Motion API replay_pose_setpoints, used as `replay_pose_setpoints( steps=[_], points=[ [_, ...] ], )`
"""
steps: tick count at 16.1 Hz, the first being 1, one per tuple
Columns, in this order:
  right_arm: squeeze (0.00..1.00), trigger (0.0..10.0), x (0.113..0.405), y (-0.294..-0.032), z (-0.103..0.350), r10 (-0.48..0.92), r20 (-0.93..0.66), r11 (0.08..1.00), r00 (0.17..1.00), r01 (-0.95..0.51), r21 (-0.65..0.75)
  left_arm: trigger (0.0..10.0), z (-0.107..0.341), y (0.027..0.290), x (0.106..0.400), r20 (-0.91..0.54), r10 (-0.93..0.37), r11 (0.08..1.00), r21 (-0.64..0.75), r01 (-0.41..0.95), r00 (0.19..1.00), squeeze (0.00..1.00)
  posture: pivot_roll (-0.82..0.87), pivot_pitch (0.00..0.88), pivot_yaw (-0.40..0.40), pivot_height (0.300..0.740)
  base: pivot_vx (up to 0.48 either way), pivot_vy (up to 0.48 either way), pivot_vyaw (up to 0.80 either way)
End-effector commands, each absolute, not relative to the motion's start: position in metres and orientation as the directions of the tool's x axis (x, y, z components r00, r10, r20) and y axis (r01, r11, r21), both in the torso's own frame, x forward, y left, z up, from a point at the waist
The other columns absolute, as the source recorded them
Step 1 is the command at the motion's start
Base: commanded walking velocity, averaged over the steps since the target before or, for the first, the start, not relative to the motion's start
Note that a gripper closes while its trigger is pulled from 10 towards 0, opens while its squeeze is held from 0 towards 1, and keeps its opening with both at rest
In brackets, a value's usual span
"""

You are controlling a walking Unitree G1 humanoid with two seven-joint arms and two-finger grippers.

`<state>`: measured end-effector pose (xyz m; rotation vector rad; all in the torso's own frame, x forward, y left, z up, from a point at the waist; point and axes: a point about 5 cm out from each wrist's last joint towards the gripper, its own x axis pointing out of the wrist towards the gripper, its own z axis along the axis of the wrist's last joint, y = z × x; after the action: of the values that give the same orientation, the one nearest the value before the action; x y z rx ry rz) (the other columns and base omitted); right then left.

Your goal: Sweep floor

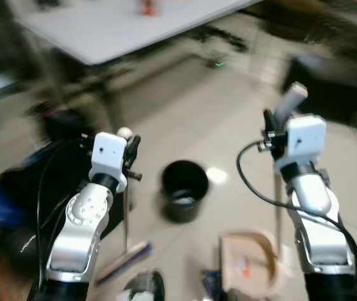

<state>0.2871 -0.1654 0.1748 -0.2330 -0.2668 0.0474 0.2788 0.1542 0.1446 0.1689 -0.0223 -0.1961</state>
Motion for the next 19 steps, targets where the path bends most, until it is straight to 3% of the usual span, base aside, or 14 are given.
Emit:
replay_pose_setpoints(
  steps=[1,7,12,19],
  points=[
    [0.0,10.0,0.286,-0.164,0.177,0.075,0.258,0.975,0.963,-0.016,-0.222,10.0,0.15,0.153,0.277,0.024,-0.205,0.962,0.19,0.197,0.978,0.0,0.0,0.05,0.029,0.74,-0.311,0.0,0.0],
    [0.0,10.0,0.277,-0.175,0.17,-0.031,0.203,0.982,0.979,0.068,-0.177,10.0,0.15,0.151,0.28,0.024,-0.224,0.956,0.198,0.215,0.974,0.0,-0.01,0.04,0.033,0.74,-0.152,0.0,0.0],
    [0.0,10.0,0.269,-0.178,0.164,-0.121,0.146,0.986,0.982,0.135,-0.094,10.0,0.148,0.149,0.282,-0.012,-0.235,0.96,0.155,0.233,0.972,0.0,-0.02,0.026,0.037,0.74,0.0,0.0,-0.8],
    [0.0,10.0,0.266,-0.18,0.17,-0.141,0.15,0.984,0.979,0.156,-0.088,10.0,0.152,0.15,0.28,0.036,-0.243,0.954,0.19,0.232,0.969,0.0,-0.02,0.025,0.026,0.74,0.0,0.0,-0.8]
  ],
)
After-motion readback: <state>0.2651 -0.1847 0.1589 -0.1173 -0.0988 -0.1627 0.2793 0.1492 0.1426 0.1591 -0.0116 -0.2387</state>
